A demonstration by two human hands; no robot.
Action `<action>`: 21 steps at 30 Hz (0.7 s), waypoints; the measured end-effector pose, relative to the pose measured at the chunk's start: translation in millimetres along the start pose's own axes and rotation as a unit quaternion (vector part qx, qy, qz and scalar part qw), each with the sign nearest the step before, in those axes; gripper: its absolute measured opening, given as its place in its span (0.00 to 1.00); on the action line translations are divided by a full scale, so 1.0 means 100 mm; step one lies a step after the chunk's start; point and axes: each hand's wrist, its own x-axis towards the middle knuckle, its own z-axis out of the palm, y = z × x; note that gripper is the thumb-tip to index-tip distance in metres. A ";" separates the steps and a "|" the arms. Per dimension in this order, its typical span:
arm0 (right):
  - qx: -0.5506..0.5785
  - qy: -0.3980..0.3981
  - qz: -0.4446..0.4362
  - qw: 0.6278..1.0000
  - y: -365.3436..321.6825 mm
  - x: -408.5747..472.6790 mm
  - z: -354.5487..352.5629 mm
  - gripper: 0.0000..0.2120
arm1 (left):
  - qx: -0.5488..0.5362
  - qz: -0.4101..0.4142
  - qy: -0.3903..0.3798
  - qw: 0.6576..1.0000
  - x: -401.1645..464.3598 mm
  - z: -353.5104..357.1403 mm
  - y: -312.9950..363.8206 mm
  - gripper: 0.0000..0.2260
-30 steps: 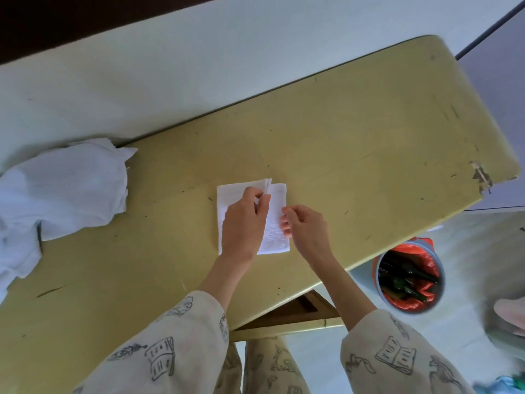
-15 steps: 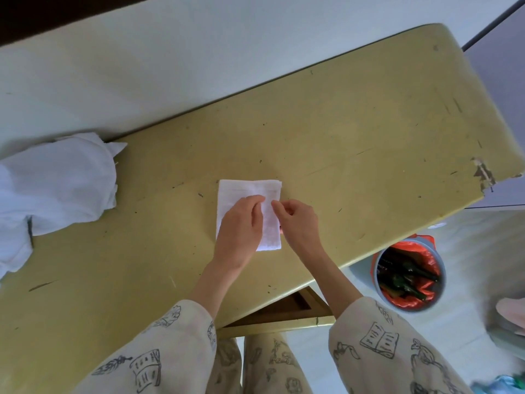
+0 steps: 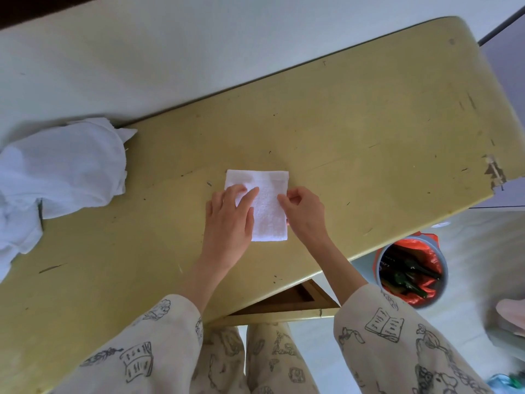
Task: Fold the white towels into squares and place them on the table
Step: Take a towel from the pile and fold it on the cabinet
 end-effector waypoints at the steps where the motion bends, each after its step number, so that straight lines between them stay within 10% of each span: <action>1: 0.004 -0.002 0.003 1.000 0.00 0.00 0.00 0.04 | 0.021 0.006 -0.005 1.000 0.00 -0.01 -0.03 0.17; 15: -0.077 0.004 -0.029 0.997 0.00 -0.03 -0.05 0.10 | 0.131 0.148 -0.116 0.973 0.08 0.10 -0.33 0.21; 21: -0.312 0.122 -0.297 0.894 0.11 -0.13 0.20 0.18 | 0.126 0.155 -0.110 0.974 0.08 0.14 -0.38 0.22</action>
